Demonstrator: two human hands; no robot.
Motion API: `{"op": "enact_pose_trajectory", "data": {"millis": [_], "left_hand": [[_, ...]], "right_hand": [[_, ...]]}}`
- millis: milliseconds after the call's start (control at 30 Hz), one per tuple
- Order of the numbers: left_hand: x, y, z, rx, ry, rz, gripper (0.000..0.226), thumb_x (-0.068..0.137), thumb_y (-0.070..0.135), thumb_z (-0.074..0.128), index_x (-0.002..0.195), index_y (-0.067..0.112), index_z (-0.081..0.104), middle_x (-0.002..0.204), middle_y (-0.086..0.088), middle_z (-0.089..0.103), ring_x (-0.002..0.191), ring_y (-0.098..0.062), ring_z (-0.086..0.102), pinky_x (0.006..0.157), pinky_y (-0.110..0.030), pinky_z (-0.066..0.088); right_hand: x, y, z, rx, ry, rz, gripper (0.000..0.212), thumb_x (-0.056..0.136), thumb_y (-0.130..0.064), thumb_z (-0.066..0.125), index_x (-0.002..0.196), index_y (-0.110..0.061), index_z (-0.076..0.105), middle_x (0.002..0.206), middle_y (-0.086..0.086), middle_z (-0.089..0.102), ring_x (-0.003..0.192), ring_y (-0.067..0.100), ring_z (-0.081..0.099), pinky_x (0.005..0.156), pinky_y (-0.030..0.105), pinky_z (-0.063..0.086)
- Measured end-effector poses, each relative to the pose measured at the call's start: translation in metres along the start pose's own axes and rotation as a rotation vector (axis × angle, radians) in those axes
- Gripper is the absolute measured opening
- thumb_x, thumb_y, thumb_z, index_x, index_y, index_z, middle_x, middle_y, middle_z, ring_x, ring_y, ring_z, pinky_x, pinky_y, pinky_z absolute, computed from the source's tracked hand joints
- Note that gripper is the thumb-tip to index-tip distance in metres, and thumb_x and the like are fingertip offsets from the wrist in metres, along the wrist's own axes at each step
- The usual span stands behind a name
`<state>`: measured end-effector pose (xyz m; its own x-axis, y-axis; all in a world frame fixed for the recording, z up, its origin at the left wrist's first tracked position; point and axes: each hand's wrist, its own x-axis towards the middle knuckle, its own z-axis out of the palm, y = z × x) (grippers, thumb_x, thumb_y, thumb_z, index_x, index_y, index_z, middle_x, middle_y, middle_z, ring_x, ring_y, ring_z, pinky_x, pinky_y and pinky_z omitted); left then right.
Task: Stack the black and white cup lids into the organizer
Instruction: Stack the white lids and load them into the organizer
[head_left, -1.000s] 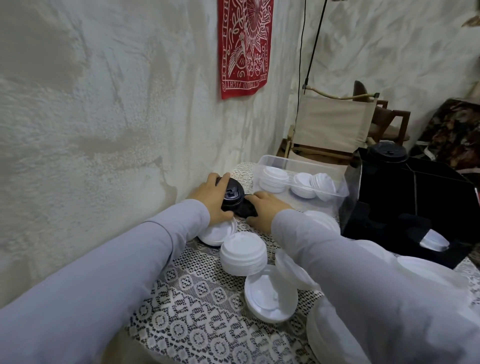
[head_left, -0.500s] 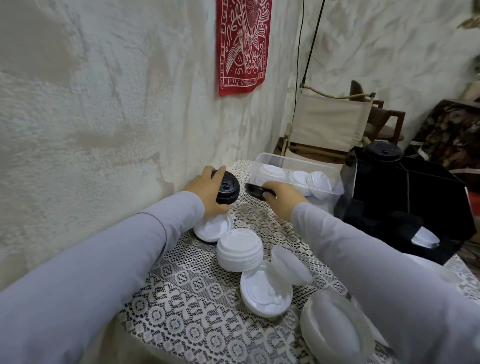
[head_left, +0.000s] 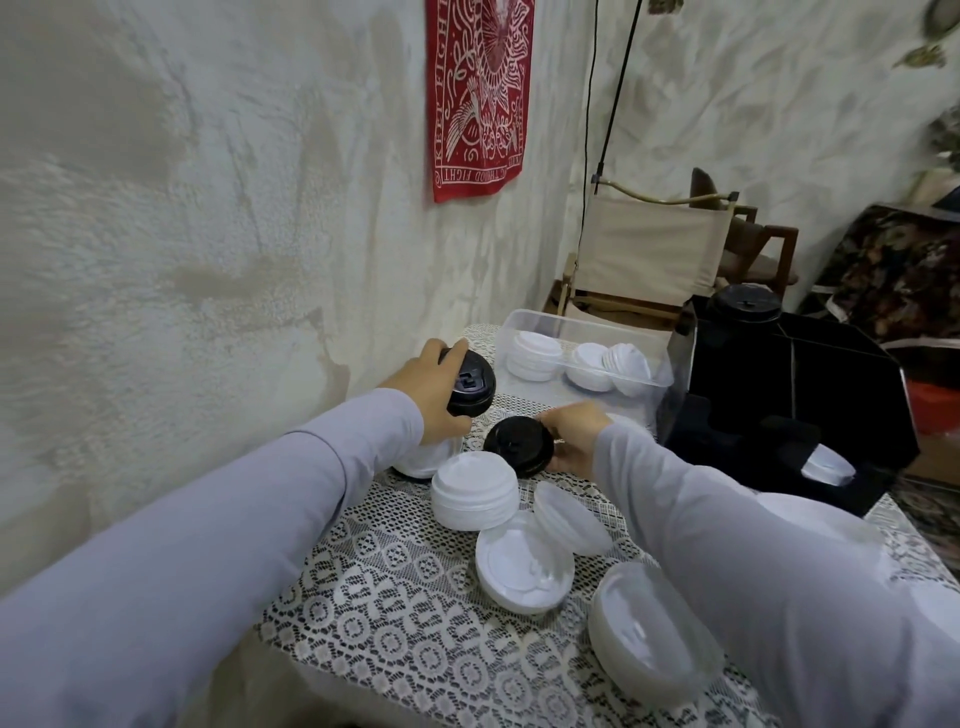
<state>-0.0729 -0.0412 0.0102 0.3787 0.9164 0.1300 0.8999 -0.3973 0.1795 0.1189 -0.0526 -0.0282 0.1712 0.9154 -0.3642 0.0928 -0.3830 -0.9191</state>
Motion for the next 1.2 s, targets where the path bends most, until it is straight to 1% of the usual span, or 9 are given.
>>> {"op": "enact_pose_trajectory", "data": {"millis": [67, 167, 233, 300, 467, 667, 900, 1133, 1200], "left_hand": [[-0.002, 0.001, 0.0, -0.002, -0.002, 0.003, 0.095, 0.082, 0.036, 0.065, 0.15, 0.017, 0.001, 0.149, -0.006, 0.014, 0.124, -0.029, 0.041, 0.102, -0.039, 0.039], [-0.003, 0.0, 0.0, -0.002, -0.006, 0.003, 0.095, 0.082, 0.037, 0.064, 0.15, 0.017, 0.001, 0.149, -0.006, 0.014, 0.124, -0.029, 0.042, 0.102, -0.039, 0.039], [-0.003, -0.001, 0.0, 0.001, -0.008, 0.002, 0.096, 0.082, 0.037, 0.064, 0.151, 0.017, 0.0, 0.149, -0.006, 0.014, 0.124, -0.029, 0.042, 0.102, -0.039, 0.039], [-0.003, -0.002, 0.001, 0.0, -0.01, 0.0, 0.096, 0.082, 0.038, 0.064, 0.151, 0.017, 0.0, 0.149, -0.006, 0.014, 0.124, -0.028, 0.041, 0.102, -0.038, 0.039], [-0.005, -0.002, 0.003, -0.017, -0.019, 0.003, 0.095, 0.082, 0.039, 0.063, 0.151, 0.018, 0.0, 0.15, -0.005, 0.013, 0.125, -0.027, 0.041, 0.103, -0.037, 0.039], [-0.005, -0.002, 0.007, -0.028, -0.037, 0.016, 0.097, 0.082, 0.042, 0.064, 0.151, 0.019, 0.0, 0.15, -0.004, 0.013, 0.124, -0.027, 0.043, 0.102, -0.035, 0.039], [-0.002, 0.005, 0.01, -0.05, -0.06, 0.024, 0.101, 0.079, 0.041, 0.068, 0.15, 0.017, 0.001, 0.151, -0.003, 0.014, 0.125, -0.026, 0.043, 0.102, -0.036, 0.039], [-0.002, 0.028, 0.012, -0.19, -0.042, 0.045, 0.098, 0.075, 0.029, 0.072, 0.149, 0.018, 0.007, 0.146, -0.005, 0.025, 0.118, -0.027, 0.048, 0.094, -0.039, 0.044], [-0.002, 0.03, 0.012, -0.27, -0.021, 0.019, 0.109, 0.073, 0.028, 0.073, 0.15, 0.021, -0.004, 0.145, -0.006, 0.028, 0.117, -0.027, 0.049, 0.092, -0.038, 0.045]], "right_hand": [[0.009, 0.0, -0.005, -0.238, 0.056, -0.067, 0.016, 0.09, -0.009, 0.052, 0.075, -0.014, 0.051, 0.094, 0.014, 0.057, 0.082, 0.027, 0.057, 0.083, 0.041, 0.056], [0.004, -0.005, -0.005, -0.664, 0.165, -0.196, 0.019, 0.092, -0.015, 0.046, 0.073, -0.014, 0.052, 0.094, 0.013, 0.054, 0.087, 0.026, 0.052, 0.09, 0.037, 0.047], [-0.001, -0.006, -0.003, -0.859, 0.186, -0.308, 0.022, 0.092, -0.017, 0.048, 0.11, -0.009, 0.059, 0.115, 0.016, 0.056, 0.108, 0.03, 0.054, 0.095, 0.035, 0.042], [-0.005, -0.005, -0.001, -1.057, 0.108, -0.452, 0.049, 0.092, -0.023, 0.051, 0.139, -0.014, 0.042, 0.143, 0.009, 0.041, 0.13, 0.027, 0.041, 0.105, 0.035, 0.033], [-0.001, 0.008, 0.004, -1.235, -0.144, -0.492, 0.073, 0.085, -0.041, 0.062, 0.147, -0.024, 0.027, 0.149, 0.002, 0.031, 0.136, 0.025, 0.031, 0.111, 0.038, 0.029], [-0.002, 0.01, 0.007, -1.215, -0.117, -0.479, 0.075, 0.079, -0.046, 0.068, 0.143, -0.027, 0.035, 0.135, 0.005, 0.045, 0.122, 0.026, 0.047, 0.101, 0.036, 0.04], [-0.022, -0.023, -0.016, -1.058, 0.163, -0.65, 0.072, 0.077, -0.04, 0.071, 0.137, -0.02, 0.039, 0.135, 0.003, 0.04, 0.121, 0.024, 0.047, 0.098, 0.034, 0.04], [-0.04, -0.037, -0.013, -0.879, 0.042, -0.815, 0.07, 0.076, -0.033, 0.075, 0.136, -0.019, 0.043, 0.133, 0.002, 0.044, 0.121, 0.014, 0.044, 0.1, 0.021, 0.032], [-0.04, -0.036, -0.011, -0.857, 0.035, -0.822, 0.069, 0.076, -0.034, 0.075, 0.136, -0.02, 0.043, 0.132, 0.001, 0.044, 0.121, 0.014, 0.044, 0.101, 0.021, 0.033]]}}
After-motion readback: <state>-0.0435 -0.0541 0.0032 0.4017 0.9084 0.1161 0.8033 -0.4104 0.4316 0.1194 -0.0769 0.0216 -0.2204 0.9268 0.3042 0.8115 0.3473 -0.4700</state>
